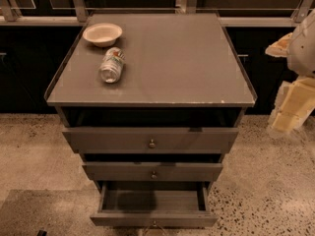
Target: Close bottom drawer
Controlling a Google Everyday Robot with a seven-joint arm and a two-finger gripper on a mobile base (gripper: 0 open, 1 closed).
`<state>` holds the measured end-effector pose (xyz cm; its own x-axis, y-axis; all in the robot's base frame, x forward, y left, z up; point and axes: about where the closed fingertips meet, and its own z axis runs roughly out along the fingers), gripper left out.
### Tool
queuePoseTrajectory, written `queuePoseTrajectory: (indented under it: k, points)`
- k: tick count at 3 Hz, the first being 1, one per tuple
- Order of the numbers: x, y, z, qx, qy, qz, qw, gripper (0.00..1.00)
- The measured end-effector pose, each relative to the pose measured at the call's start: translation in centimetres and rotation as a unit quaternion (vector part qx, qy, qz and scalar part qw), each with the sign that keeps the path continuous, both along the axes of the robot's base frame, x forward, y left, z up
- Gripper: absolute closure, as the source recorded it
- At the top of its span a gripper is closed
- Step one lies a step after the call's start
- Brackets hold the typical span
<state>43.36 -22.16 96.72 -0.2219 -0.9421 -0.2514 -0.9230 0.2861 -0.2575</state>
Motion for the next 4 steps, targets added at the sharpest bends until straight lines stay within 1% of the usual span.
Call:
queuePoseTrajectory:
  k: [1, 2, 3, 4]
  points:
    - [-1.1, -0.7, -5.1, 0.054, 0.005, -0.008, 0.9985, 0.00]
    - [-3.0, -1.5, -12.5, 0.115, 0.015, -0.024, 0.9930, 0.00]
    - [-4.4, -2.4, -20.4, 0.158, 0.046, -0.049, 0.9852, 0.00]
    - [-4.4, -2.4, -21.4, 0.161, 0.052, -0.052, 0.9842, 0.19]
